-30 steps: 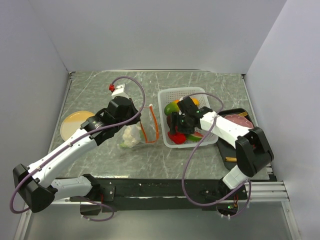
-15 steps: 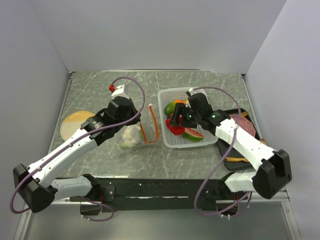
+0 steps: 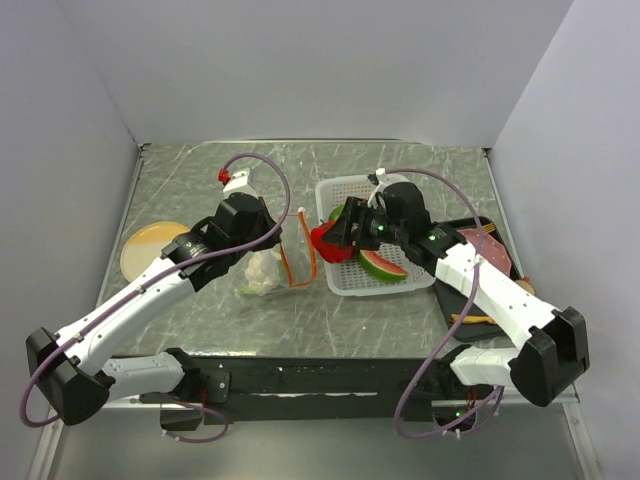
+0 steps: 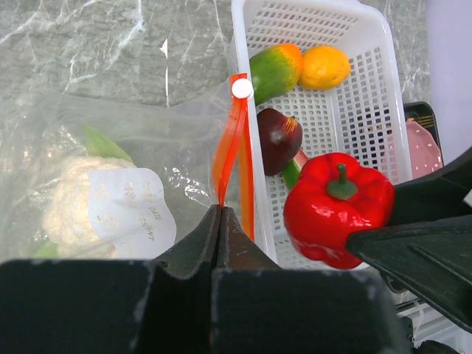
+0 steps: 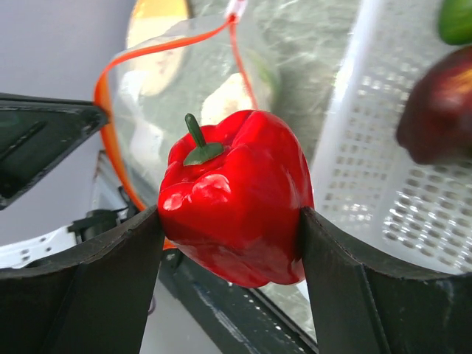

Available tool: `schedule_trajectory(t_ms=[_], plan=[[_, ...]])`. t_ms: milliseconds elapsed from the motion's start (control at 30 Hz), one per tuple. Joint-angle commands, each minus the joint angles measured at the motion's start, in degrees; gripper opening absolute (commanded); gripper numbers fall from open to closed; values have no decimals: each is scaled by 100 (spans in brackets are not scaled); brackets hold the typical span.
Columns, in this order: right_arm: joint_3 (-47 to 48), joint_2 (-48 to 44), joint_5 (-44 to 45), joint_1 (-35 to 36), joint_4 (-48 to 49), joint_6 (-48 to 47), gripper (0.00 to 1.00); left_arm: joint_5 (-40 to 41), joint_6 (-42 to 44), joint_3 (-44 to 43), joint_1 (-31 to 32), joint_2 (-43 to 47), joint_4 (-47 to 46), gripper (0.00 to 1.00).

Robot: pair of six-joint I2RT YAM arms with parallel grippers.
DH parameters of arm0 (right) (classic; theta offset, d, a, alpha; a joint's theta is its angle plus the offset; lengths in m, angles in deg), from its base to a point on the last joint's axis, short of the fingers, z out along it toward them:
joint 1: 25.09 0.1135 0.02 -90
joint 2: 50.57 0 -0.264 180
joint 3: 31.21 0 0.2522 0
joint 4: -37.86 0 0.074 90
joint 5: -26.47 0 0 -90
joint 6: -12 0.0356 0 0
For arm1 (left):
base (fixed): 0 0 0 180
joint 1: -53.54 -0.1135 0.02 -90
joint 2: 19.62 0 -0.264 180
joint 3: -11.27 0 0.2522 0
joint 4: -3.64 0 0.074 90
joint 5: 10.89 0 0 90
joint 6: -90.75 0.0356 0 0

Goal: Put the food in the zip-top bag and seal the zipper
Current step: Place the fake vegetable in the zipper food storage bag.

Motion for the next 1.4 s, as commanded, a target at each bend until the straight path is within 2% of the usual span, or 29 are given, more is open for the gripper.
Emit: schedule_trajectory(t_ms=[0,267,600,900,933,1033,1067,1367], plan=[[210,177,-528,130,684,174,45,-36,56,-72,-23,59,-195,1],[491,879,-625,507,816,235,47,8,91,-177,-14,23,-116,1],[790,1434,-713,578,1089,350,48,-62,74,-143,-14,59,-115,1],[1782,2110,-616,789,694,376,53,78,21,-160,-14,322,-98,3],[1975,2259,-616,798,597,359,59,87,12,-177,-14,296,-63,3],[2056,2375,-547,895,447,315,65,123,-5,-257,-14,269,8,1],[2012,2375,-537,930,491,306,73,131,-5,-283,-23,287,8,1],[1783,2067,-379,930,456,87,89,404,-23,-327,-14,559,78,3]])
